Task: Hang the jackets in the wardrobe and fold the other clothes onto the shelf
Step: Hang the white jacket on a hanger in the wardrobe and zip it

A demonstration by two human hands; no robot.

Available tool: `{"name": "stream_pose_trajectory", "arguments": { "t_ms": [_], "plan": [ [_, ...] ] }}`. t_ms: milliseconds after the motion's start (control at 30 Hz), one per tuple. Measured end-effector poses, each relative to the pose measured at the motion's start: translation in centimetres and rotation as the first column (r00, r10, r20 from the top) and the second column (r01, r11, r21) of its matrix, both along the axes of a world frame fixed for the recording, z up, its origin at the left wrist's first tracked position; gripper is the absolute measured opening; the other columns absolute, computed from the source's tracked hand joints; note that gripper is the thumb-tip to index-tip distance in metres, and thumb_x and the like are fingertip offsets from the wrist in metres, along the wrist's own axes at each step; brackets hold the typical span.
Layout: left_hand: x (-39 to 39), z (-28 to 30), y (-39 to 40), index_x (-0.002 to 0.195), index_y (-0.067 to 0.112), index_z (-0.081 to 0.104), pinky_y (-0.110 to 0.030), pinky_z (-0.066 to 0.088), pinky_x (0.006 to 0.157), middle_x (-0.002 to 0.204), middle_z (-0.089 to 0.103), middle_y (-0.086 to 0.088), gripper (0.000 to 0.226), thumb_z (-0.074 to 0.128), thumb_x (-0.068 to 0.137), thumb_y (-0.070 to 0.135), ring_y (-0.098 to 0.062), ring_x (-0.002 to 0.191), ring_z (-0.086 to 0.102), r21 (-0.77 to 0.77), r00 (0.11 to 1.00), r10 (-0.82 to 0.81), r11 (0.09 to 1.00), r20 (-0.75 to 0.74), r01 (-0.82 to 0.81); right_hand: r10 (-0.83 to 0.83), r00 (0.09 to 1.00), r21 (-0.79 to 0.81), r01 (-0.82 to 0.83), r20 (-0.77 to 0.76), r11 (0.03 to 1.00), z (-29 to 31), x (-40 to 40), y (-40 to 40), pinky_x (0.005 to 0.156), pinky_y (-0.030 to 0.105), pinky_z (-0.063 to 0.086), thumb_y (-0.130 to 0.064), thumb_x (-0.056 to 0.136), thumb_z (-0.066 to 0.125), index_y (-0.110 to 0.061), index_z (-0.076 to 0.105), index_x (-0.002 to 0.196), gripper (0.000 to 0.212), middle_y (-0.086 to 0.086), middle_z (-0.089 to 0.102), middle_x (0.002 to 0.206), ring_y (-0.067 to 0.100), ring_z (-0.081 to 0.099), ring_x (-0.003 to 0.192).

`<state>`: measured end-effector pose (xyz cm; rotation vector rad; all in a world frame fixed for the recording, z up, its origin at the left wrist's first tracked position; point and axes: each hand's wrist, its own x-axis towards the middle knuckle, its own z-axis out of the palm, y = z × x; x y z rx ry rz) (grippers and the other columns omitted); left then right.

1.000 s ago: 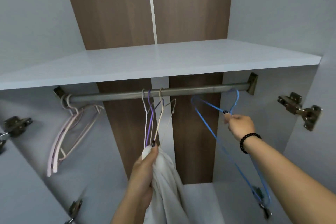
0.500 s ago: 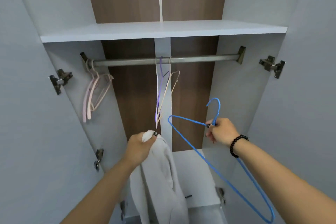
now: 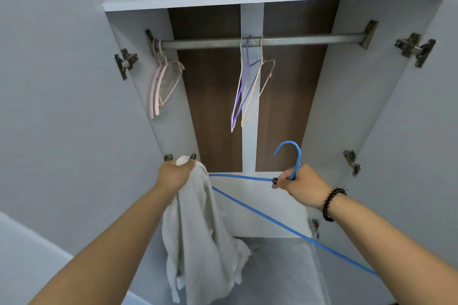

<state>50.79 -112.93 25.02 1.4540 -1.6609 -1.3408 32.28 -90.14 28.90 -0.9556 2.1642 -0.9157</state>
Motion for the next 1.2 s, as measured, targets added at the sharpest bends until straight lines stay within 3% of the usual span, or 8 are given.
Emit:
{"name": "stream_pose_trajectory", "arguments": {
  "t_ms": [267, 433, 567, 700, 867, 967, 1067, 1200],
  "plan": [
    [0.5, 1.6, 1.3, 0.089, 0.009, 0.068, -0.031, 0.048, 0.073, 0.093, 0.068, -0.009, 0.023, 0.071, 0.086, 0.032, -0.027, 0.086, 0.065, -0.006, 0.998, 0.038, 0.999, 0.046, -0.038, 0.130, 0.991, -0.006, -0.130, 0.018, 0.992, 1.6, -1.7, 3.5, 0.042, 0.015, 0.028, -0.015, 0.092, 0.056, -0.026, 0.073, 0.068, 0.032, -0.007, 0.048, 0.047, 0.011, 0.030, 0.045],
    [-1.2, 3.3, 4.3, 0.088, 0.013, 0.071, -0.034, 0.052, 0.081, 0.096, 0.071, -0.007, 0.023, 0.073, 0.084, 0.036, -0.025, 0.091, 0.067, -0.023, 0.997, -0.076, 0.997, 0.009, 0.076, 0.200, 0.979, -0.011, -0.200, 0.038, 0.980, 2.2, -1.5, 3.5, 0.039, 0.014, 0.027, -0.016, 0.092, 0.057, -0.020, 0.074, 0.076, 0.024, -0.011, 0.042, 0.041, 0.006, 0.029, 0.036],
    [-2.4, 5.3, 6.8, 0.089, 0.016, 0.075, -0.038, 0.054, 0.086, 0.092, 0.075, -0.004, 0.034, 0.074, 0.080, 0.049, -0.023, 0.088, 0.070, -0.052, 0.981, -0.192, 0.980, 0.028, 0.194, 0.236, 0.971, -0.013, -0.236, 0.034, 0.972, 2.2, -1.1, 3.1, 0.038, 0.012, 0.029, -0.018, 0.093, 0.056, -0.017, 0.074, 0.081, 0.021, -0.001, 0.052, 0.056, 0.005, 0.032, 0.034],
    [-3.5, 8.1, 9.4, 0.079, 0.021, 0.075, -0.022, 0.052, 0.061, 0.073, 0.075, 0.006, 0.025, 0.074, 0.080, 0.045, -0.012, 0.071, 0.071, -0.082, 0.948, -0.317, 0.945, -0.007, 0.316, 0.223, 0.975, 0.009, -0.223, 0.011, 0.975, 1.4, -0.7, 3.0, 0.045, 0.013, 0.038, -0.019, 0.094, 0.051, -0.025, 0.067, 0.070, 0.030, 0.004, 0.066, 0.070, 0.005, 0.047, 0.047],
    [-5.4, 11.4, 13.4, 0.067, 0.026, 0.076, -0.011, 0.046, 0.050, 0.066, 0.072, 0.010, 0.015, 0.076, 0.082, 0.026, 0.002, 0.058, 0.066, -0.121, 0.824, -0.566, 0.816, 0.027, 0.565, 0.118, 0.993, -0.039, -0.119, -0.013, 0.992, 0.0, -0.8, 3.7, 0.043, 0.010, 0.034, -0.017, 0.095, 0.051, -0.013, 0.071, 0.076, 0.027, -0.006, 0.054, 0.055, 0.002, 0.045, 0.040],
    [-6.3, 12.5, 15.4, 0.082, 0.020, 0.076, -0.017, 0.054, 0.064, 0.079, 0.075, 0.006, 0.002, 0.076, 0.082, 0.021, -0.004, 0.072, 0.069, -0.140, 0.750, -0.656, 0.737, 0.089, 0.661, 0.015, 1.000, -0.162, -0.013, 0.013, 0.987, 0.3, -1.4, 4.8, 0.039, 0.010, 0.028, -0.013, 0.091, 0.055, -0.021, 0.070, 0.067, 0.030, -0.013, 0.047, 0.041, 0.003, 0.038, 0.034],
    [-7.4, 12.7, 16.5, 0.096, 0.013, 0.074, -0.035, 0.054, 0.081, 0.093, 0.074, -0.006, 0.018, 0.073, 0.085, 0.027, -0.023, 0.086, 0.069, -0.234, 0.674, -0.691, 0.632, 0.262, 0.739, -0.084, 0.990, -0.311, 0.117, 0.117, 0.943, 1.6, -2.4, 6.0, 0.041, 0.014, 0.026, -0.007, 0.084, 0.062, -0.011, 0.074, 0.069, 0.019, -0.012, 0.040, 0.036, 0.006, 0.030, 0.036],
    [-8.5, 12.1, 17.1, 0.086, 0.020, 0.067, -0.013, 0.041, 0.061, 0.081, 0.064, 0.004, 0.021, 0.064, 0.090, 0.040, -0.009, 0.071, 0.056, -0.400, 0.614, -0.591, 0.467, 0.522, 0.789, -0.098, 0.984, -0.452, 0.155, 0.148, 0.878, 3.6, -3.2, 7.9, 0.042, 0.017, 0.024, -0.003, 0.082, 0.064, 0.004, 0.073, 0.075, 0.013, -0.010, 0.038, 0.039, 0.007, 0.027, 0.039]
  ]
}}
